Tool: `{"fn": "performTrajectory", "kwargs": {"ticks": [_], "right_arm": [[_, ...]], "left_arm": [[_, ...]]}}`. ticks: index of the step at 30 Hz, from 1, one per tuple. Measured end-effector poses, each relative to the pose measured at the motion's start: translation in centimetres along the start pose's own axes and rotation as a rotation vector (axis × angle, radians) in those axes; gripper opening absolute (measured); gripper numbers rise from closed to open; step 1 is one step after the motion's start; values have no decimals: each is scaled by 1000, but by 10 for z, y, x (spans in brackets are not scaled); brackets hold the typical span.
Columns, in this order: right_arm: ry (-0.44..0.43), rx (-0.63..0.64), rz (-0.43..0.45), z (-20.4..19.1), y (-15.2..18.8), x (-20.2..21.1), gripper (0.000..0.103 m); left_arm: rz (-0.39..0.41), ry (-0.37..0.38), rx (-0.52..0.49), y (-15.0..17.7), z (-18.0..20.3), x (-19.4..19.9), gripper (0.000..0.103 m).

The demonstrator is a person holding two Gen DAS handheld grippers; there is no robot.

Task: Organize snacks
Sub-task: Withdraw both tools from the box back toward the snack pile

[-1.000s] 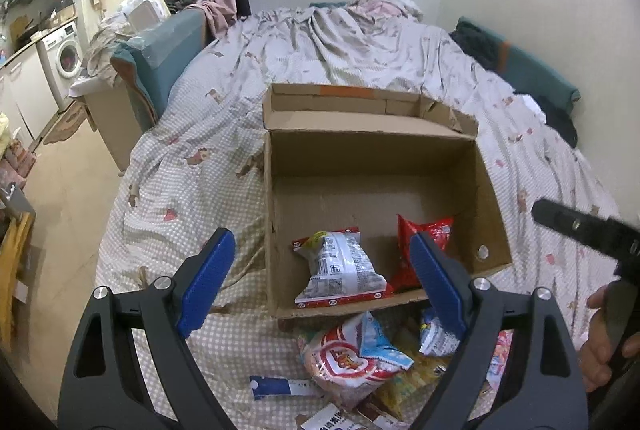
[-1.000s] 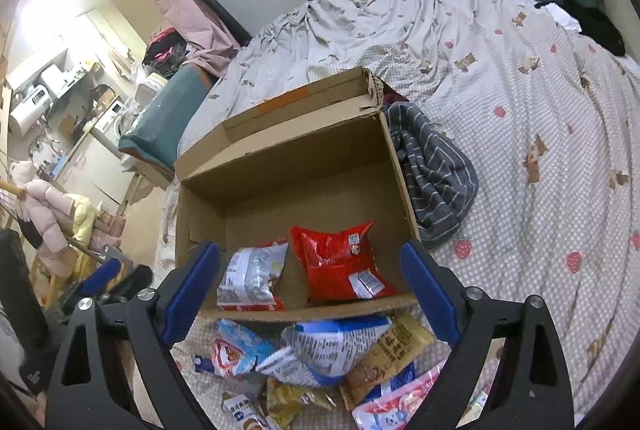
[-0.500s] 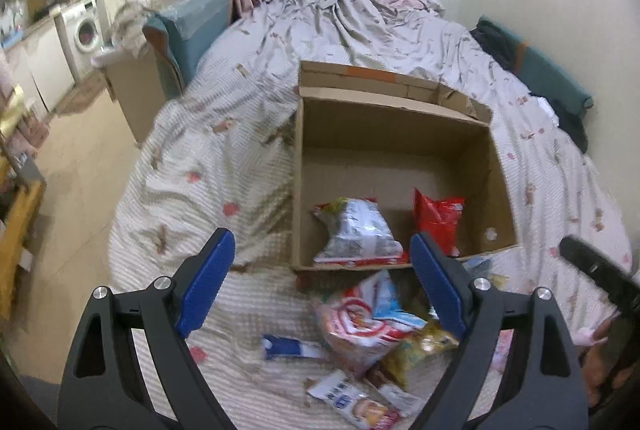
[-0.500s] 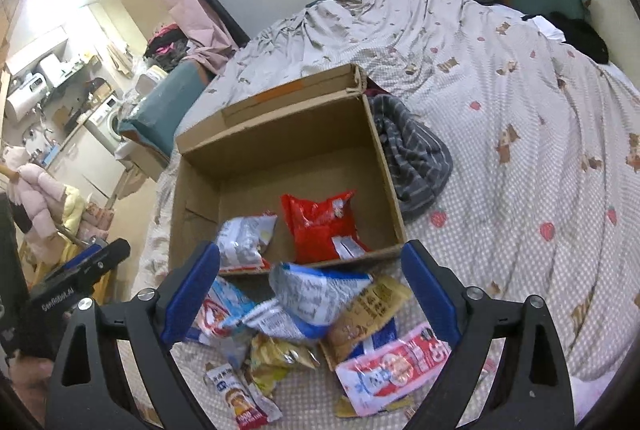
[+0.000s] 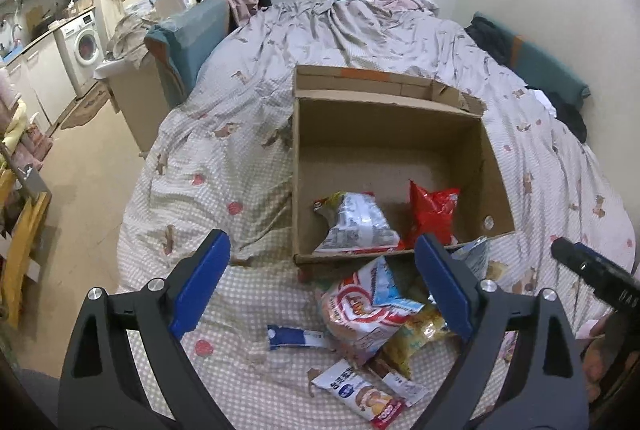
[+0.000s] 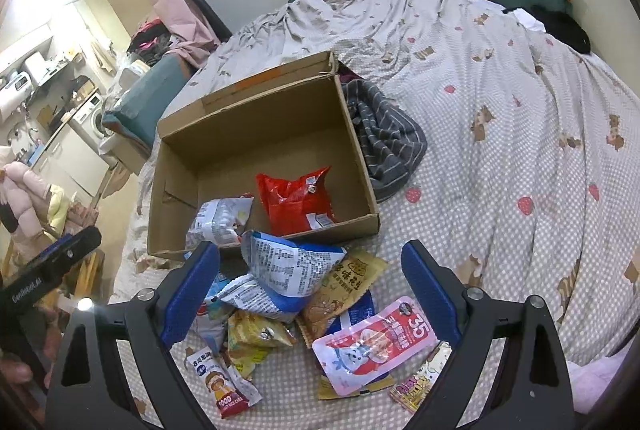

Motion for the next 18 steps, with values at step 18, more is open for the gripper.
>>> {"fn": "performTrajectory", "kwargs": {"ticks": [18], "right_arm": [[-112,-196,-329,11,36,-76,94]], "left_arm": [[-155,-12,130,34,-35,-10,92]]}}
Point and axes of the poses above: each gripper's, at about its wrist camera, not at the fingertips, and x roughly against the way its jaws point, z to its right, y to its underside, the point moved 2 cm from there along -x, roughly the way its jaws point, and after that the axes turned 10 degrees about z, right-handed, at the moved point
